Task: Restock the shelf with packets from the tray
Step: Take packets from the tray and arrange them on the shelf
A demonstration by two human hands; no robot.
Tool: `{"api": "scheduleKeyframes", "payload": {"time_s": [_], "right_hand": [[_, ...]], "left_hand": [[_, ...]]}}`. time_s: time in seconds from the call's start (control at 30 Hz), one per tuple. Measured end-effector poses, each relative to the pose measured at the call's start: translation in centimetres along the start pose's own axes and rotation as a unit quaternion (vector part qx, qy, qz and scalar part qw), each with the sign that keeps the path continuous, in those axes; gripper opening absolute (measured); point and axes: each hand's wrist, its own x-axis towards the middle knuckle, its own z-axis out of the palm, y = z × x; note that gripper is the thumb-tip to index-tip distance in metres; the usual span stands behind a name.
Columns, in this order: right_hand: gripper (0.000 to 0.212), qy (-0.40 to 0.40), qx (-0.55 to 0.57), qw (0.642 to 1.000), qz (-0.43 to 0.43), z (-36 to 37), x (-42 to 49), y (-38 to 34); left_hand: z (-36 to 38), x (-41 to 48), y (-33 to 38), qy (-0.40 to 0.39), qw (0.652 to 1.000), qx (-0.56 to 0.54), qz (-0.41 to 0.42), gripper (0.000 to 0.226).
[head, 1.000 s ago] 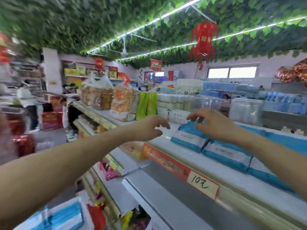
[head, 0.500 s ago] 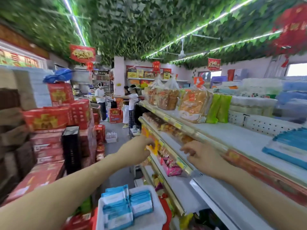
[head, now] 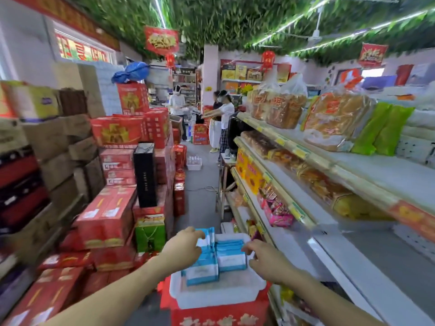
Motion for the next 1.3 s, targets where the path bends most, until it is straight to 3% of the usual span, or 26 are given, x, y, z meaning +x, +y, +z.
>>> {"api": "scheduleKeyframes", "payload": {"time_s": [0.37, 0.8, 0.97, 1.3], "right_hand": [[0.041, -0.067, 0.015, 0.997, -0.027, 6.2, 4.2, 4.4], [0.044, -0.182, -0.066, 0.981, -0.012, 13.4, 12.7, 6.2], [0.05, -0.171, -0.129, 0.976, -0.033, 15.2, 14.7, 6.6], [0.034, -0.131, -0.189, 0.972, -0.048, 16.6, 15.9, 6.3]], "left_hand": [[5.6, -2.6, -1.8, 0.017, 0.994, -0.027, -0.103, 0.047], [7.5, -6.7, -3.9, 0.053, 0.987, -0.083, -0.124, 0.044], [7.0, -9.2, -4.8, 0.083, 0.985, -0.088, -0.12, 0.041], [5.8, -10.9, -6.2, 0.09, 0.983, -0.089, -0.135, 0.038]]}}
